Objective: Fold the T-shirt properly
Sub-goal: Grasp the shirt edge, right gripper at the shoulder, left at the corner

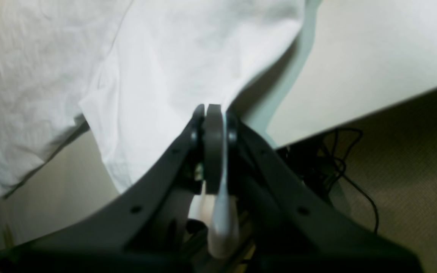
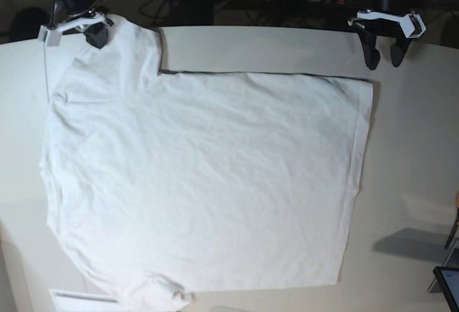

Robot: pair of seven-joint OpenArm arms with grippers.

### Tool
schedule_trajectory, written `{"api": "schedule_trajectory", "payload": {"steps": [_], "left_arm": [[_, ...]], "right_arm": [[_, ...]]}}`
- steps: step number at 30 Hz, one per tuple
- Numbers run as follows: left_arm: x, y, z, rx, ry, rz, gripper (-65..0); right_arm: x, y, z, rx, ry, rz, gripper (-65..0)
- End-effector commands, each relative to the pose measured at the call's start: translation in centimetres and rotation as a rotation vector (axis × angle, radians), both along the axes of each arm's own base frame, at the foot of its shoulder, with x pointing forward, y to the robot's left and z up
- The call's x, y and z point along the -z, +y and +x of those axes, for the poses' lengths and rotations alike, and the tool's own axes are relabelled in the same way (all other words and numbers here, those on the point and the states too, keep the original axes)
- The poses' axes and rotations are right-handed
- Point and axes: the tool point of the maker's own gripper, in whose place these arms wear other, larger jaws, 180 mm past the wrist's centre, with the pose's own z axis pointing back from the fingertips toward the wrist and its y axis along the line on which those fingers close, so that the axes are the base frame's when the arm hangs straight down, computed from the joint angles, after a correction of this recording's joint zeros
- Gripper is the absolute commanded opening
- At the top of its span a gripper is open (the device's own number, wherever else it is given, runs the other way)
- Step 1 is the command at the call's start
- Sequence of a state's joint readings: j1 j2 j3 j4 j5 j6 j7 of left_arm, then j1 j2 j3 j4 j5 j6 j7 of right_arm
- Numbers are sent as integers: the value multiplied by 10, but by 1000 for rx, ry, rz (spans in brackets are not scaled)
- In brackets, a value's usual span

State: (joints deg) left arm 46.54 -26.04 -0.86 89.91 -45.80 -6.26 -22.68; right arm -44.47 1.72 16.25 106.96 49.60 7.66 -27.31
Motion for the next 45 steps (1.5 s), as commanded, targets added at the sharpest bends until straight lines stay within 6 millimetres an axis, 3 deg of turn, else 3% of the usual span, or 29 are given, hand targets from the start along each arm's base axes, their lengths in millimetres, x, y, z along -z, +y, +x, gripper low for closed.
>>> {"api": "schedule_trajectory", "payload": {"steps": [1,12,20,24,31,39,45], "left_arm": [[-6,0,0,0,-17,1,-257],[22,-20,17,-21,85,-93,-257],[30,11,23,-171,149,-131,-257],[36,12,32,-189,194,-171,-257],[29,4,45,-168,170,-183,-257],[15,-21,37,-42,140,-206,-260],[27,-9,36,-110,144,-227,-260]], "right_arm": [[-6,-2,1,-1,-22,-3,-647],[-14,11,5,-77,-80,15,-647],[-11,14,4,-100,-54,24,-647],[-11,14,5,-101,-58,23,-647],[-11,14,5,-101,-58,23,-647],[-11,14,8,-101,-63,22,-647],[3,12,2,-87,-28,39,-647]]}}
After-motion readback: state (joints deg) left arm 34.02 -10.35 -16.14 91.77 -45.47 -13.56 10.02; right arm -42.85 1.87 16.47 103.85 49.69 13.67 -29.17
